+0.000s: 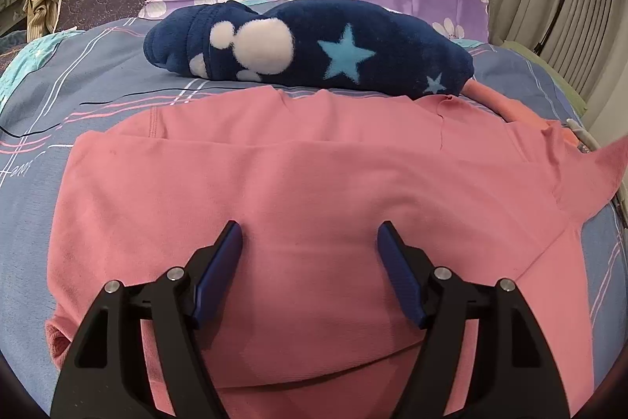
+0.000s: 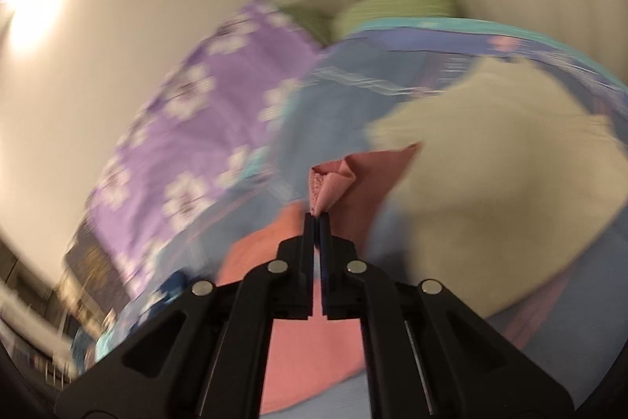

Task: Fold small clothes

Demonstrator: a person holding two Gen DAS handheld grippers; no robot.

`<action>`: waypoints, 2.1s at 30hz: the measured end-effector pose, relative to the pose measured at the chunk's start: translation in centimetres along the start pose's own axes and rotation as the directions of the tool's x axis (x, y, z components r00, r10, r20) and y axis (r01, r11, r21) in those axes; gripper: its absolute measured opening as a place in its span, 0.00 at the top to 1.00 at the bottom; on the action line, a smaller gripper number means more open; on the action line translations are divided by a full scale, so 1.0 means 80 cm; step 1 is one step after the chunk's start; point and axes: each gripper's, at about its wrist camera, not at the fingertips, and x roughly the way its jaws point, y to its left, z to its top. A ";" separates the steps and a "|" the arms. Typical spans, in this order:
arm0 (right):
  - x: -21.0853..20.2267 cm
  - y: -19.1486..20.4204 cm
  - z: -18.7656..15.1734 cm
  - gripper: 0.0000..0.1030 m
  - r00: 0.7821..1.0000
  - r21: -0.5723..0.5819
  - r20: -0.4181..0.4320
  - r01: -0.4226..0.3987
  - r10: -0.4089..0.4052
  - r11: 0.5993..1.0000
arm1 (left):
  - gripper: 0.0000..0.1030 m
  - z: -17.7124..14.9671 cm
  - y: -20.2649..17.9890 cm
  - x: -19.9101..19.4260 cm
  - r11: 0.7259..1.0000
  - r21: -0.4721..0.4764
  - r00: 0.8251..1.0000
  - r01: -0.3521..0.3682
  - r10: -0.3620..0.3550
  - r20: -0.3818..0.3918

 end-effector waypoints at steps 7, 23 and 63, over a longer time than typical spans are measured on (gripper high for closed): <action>0.037 0.215 -0.158 0.98 0.895 -0.278 -0.291 -0.416 0.337 0.866 | 0.29 0.000 0.014 -0.004 0.996 -0.054 0.997 0.072 -0.071 0.018; 0.118 0.224 -0.393 0.98 0.782 -0.412 -0.606 -0.466 0.147 0.783 | 0.37 -0.003 0.045 -0.017 0.883 -0.255 0.919 0.395 -0.384 0.092; 0.131 0.164 -0.348 1.00 0.863 -0.235 -0.497 -0.235 0.091 0.943 | 0.99 0.131 -0.009 -0.126 0.989 -0.108 0.988 0.104 -0.091 0.122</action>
